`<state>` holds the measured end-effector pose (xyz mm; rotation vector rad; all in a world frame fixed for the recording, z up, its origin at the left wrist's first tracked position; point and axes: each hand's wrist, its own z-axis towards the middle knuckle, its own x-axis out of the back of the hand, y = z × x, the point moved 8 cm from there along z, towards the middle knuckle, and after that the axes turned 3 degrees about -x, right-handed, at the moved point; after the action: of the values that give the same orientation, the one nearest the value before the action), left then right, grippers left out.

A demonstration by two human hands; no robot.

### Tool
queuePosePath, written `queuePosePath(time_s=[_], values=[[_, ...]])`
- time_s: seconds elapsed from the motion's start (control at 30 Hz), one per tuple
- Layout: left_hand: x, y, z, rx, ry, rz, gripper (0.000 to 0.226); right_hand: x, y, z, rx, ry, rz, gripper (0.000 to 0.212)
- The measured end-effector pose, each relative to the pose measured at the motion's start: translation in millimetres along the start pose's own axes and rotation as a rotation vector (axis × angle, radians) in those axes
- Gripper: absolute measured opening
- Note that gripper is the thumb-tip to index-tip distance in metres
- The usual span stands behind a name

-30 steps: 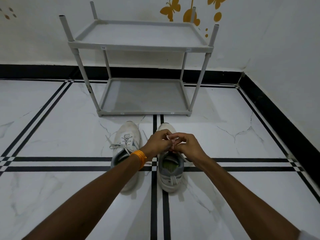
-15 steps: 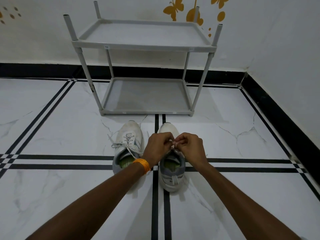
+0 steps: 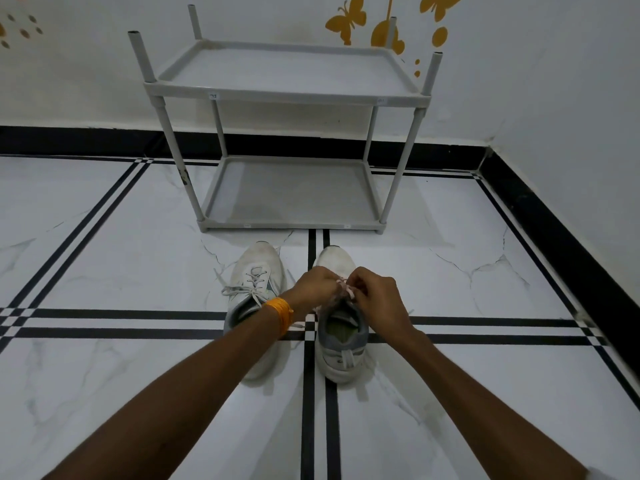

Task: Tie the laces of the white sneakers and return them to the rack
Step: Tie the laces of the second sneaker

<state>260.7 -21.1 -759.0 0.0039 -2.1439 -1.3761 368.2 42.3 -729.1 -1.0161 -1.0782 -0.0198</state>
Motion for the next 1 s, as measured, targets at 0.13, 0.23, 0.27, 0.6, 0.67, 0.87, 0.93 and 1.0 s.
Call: queuePosePath(time_s=[0.13, 0.23, 0.27, 0.6, 0.67, 0.87, 0.93, 1.0], values=[[-5.8, -6.1, -4.4, 0.149, -0.104, -0.276, 0.017, 5.8, -5.9, -2.3, 0.061, -0.027, -0.044, 0.025], [-6.7, -10.7, -3.5, 0.171, -0.077, -0.313, 0.026, 13.3, -19.1, -2.9, 0.207, 0.024, -0.309, 0.037], [-5.9, -8.8, -4.7, 0.162, -0.078, -0.299, 0.026, 15.1, -23.6, -2.4, 0.249, 0.031, -0.368, 0.029], [30.3, -7.6, -3.2, -0.008, 0.229, -0.07, 0.021, 22.7, -10.2, 8.4, 0.201, -0.067, -0.451, 0.026], [41.0, -14.3, -4.1, -0.054, 0.287, 0.088, 0.023, 28.0, 4.4, 4.8, 0.168, -0.073, -0.453, 0.025], [42.9, -31.1, -9.2, -0.017, 0.372, 0.314, 0.025, 16.2, 50.5, -19.0, 0.024, -0.104, -0.519, 0.021], [42.3, -36.4, -9.9, 0.026, 0.394, 0.295, 0.026, 11.6, 52.7, -18.2, 0.007, -0.094, -0.518, 0.019], [42.5, -41.2, -8.5, 0.064, 0.404, 0.282, 0.026, 10.3, 54.4, -14.7, -0.014, -0.089, -0.531, 0.019]])
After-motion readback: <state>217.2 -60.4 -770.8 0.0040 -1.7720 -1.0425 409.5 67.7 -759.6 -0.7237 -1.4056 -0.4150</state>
